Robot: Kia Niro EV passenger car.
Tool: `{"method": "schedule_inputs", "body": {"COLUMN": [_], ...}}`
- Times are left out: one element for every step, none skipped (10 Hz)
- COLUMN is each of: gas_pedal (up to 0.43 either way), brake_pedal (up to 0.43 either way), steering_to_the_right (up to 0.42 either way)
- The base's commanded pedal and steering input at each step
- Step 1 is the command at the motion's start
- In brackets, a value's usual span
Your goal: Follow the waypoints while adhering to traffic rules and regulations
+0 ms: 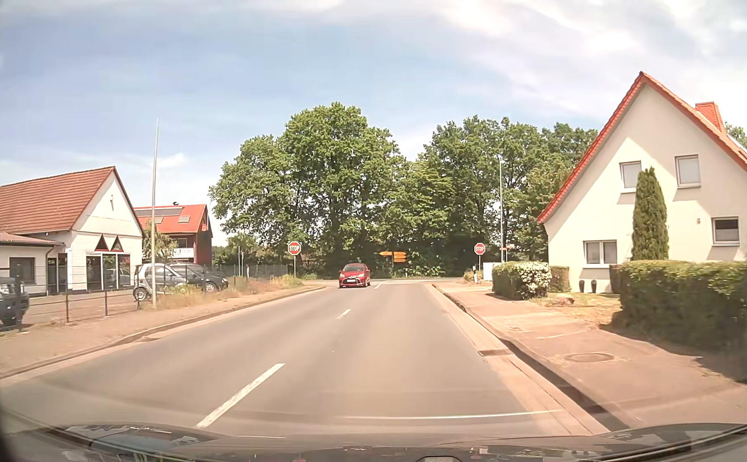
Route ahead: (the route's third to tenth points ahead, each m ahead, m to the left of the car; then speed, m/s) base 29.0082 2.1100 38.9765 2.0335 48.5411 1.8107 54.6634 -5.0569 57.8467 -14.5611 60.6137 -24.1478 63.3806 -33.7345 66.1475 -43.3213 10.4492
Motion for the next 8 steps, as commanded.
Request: {"method": "schedule_inputs", "body": {"gas_pedal": [0.0, 0.0, 0.0, 0.0, 0.0, 0.0, 0.0, 0.0], "brake_pedal": [0.0, 0.0, 0.0, 0.0, 0.0, 0.0, 0.0, 0.0], "steering_to_the_right": [0.0, 0.0, 0.002, 0.002, 0.002, 0.002, 0.001, -0.001]}}
